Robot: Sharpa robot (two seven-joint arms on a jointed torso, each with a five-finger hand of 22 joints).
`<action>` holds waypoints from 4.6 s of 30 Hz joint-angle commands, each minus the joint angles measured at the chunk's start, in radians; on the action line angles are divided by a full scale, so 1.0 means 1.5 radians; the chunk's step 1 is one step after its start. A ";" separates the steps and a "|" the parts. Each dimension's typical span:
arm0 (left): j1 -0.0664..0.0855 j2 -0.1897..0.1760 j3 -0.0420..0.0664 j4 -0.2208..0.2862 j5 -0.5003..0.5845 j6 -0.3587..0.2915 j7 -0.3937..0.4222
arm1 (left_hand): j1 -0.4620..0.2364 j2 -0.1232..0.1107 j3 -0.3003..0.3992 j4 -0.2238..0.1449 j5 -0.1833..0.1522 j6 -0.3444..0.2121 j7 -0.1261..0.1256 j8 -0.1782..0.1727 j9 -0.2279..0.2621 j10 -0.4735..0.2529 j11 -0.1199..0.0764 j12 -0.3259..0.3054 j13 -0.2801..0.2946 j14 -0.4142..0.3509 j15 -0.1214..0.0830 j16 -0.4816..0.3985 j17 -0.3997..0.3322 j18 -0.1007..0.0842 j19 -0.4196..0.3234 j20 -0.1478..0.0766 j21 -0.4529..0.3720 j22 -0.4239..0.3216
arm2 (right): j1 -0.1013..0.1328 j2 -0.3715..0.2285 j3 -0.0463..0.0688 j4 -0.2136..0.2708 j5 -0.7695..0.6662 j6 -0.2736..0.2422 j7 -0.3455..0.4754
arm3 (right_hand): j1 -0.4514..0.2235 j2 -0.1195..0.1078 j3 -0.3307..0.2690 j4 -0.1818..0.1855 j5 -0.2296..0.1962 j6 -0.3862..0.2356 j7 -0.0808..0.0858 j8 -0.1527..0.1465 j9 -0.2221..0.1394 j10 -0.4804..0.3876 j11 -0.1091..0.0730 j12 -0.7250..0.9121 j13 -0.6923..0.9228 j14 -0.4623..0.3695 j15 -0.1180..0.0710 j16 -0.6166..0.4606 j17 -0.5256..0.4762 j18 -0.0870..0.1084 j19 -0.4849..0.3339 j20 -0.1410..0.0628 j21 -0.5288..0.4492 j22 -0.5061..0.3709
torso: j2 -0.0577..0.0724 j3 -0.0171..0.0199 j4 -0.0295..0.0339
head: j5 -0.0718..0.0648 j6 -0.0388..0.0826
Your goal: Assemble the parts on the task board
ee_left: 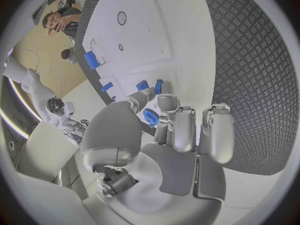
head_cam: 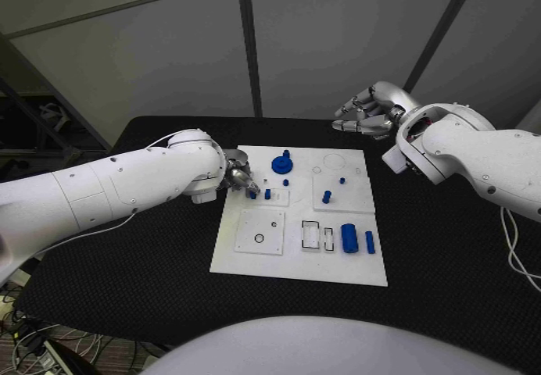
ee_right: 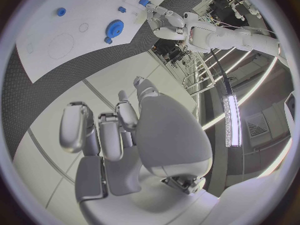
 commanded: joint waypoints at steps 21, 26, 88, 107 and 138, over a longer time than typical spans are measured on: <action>-0.004 -0.012 0.014 0.001 0.035 -0.093 0.013 | -0.014 0.015 -0.216 0.088 -0.048 0.013 0.000 -0.011 -0.001 -0.015 0.002 0.008 0.007 0.046 -0.004 0.001 0.093 -0.013 0.010 -0.006 -0.006 0.101 | 0.001 -0.001 0.000 -0.001 -0.002 0.002 0.005 | -0.004 0.000 0.000 0.005 0.004 -0.006 -0.001 0.003 -0.001 -0.003 -0.001 -0.004 -0.002 0.052 -0.003 -0.004 0.102 0.009 -0.005 -0.002 -0.003 -0.002 | -0.001 0.0002 0.0009 | 0.001 0.000; -0.005 -0.013 0.019 -0.001 0.089 -0.138 0.055 | -0.011 0.013 -0.243 0.100 -0.048 -0.015 0.011 -0.021 -0.004 -0.064 0.011 -0.054 -0.064 0.044 0.002 -0.007 0.088 -0.001 -0.019 -0.002 -0.054 0.065 | 0.001 0.000 0.000 -0.004 -0.002 0.002 0.006 | -0.004 0.000 0.000 0.005 0.004 -0.006 -0.001 0.003 -0.001 -0.003 -0.001 -0.004 -0.002 0.052 -0.003 -0.004 0.102 0.009 -0.005 -0.002 -0.003 -0.002 | -0.001 0.0000 0.0002 | 0.001 0.000; -0.023 0.103 -0.016 -0.095 -0.275 -0.206 0.304 | 0.272 0.001 -0.165 0.028 -0.132 -0.029 0.047 -0.173 -0.218 -0.232 0.075 -0.439 -0.437 -0.061 0.055 -0.083 -0.163 0.032 -0.105 0.048 -0.237 -0.021 | -0.003 0.013 -0.001 -0.012 -0.002 0.005 0.010 | 0.000 0.003 0.005 0.004 0.015 -0.006 -0.001 0.006 0.000 -0.040 -0.002 -0.052 -0.049 0.045 -0.004 -0.021 0.079 0.015 -0.022 -0.003 -0.024 -0.034 | 0.000 -0.0002 -0.0002 | -0.018 0.003; -0.033 0.117 -0.016 -0.111 -0.276 -0.207 0.316 | 0.263 -0.014 -0.114 0.021 -0.133 -0.024 0.052 -0.189 -0.231 -0.199 0.077 -0.466 -0.455 -0.052 0.057 -0.062 -0.164 0.026 -0.090 0.049 -0.206 0.006 | -0.003 0.015 -0.001 -0.011 -0.002 0.005 0.009 | 0.001 0.003 0.006 0.004 0.015 -0.006 -0.001 0.006 0.000 -0.039 -0.002 -0.052 -0.049 0.045 -0.004 -0.021 0.079 0.015 -0.021 -0.003 -0.024 -0.034 | 0.000 -0.0001 -0.0001 | -0.021 0.001; -0.034 0.121 -0.016 -0.110 -0.276 -0.200 0.330 | 0.248 -0.019 -0.070 0.013 -0.133 -0.032 0.039 -0.220 -0.252 -0.189 0.081 -0.506 -0.472 -0.050 0.061 -0.047 -0.177 0.024 -0.084 0.055 -0.195 0.023 | -0.003 0.016 -0.001 -0.012 -0.003 0.010 0.008 | 0.002 0.004 0.007 0.004 0.016 -0.004 -0.002 0.007 0.000 -0.037 -0.002 -0.051 -0.047 0.046 -0.004 -0.021 0.080 0.015 -0.021 -0.003 -0.024 -0.034 | 0.000 0.0001 0.0007 | -0.025 0.000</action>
